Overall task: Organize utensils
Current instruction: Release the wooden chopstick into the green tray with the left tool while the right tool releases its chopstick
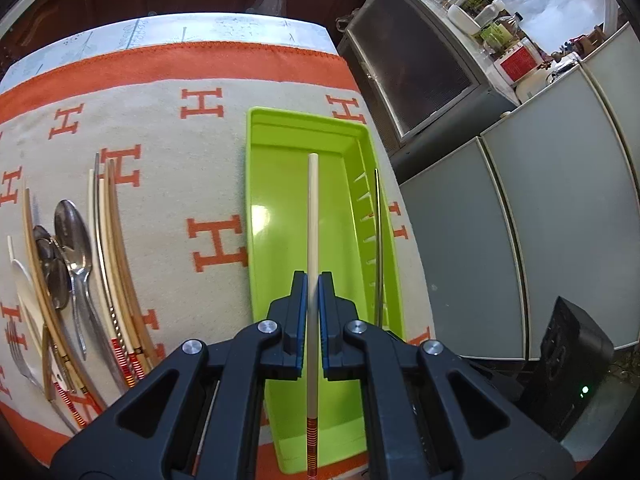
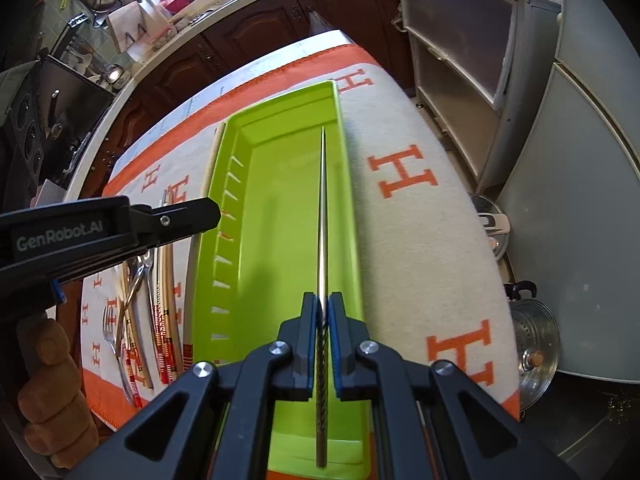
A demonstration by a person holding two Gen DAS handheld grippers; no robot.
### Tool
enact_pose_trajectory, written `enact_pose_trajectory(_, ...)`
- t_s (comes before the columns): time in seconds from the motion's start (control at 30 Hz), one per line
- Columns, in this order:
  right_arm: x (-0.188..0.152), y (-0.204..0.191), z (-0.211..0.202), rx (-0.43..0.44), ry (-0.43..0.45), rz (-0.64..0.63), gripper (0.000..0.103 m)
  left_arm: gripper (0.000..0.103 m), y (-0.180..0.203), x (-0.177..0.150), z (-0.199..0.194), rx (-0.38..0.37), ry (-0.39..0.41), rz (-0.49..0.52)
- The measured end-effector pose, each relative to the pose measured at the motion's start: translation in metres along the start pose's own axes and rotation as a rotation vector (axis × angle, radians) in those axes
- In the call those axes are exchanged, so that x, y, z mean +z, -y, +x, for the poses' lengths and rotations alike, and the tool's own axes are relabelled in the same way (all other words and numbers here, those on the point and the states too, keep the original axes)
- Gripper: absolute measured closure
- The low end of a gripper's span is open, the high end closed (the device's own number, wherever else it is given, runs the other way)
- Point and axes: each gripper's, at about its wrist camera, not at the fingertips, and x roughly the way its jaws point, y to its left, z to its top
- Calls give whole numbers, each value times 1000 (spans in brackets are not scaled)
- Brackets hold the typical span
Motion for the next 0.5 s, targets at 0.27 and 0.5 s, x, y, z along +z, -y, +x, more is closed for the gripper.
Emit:
enact_pose_trajectory(0.27,-3,-8,-21,-38,65,-11,74,100,-2,5,18,43,17,6)
enact_pose_trajectory(0.5,-6,-12,-37,-54,111,-20,71,60,-6,0,-2,61,22,32)
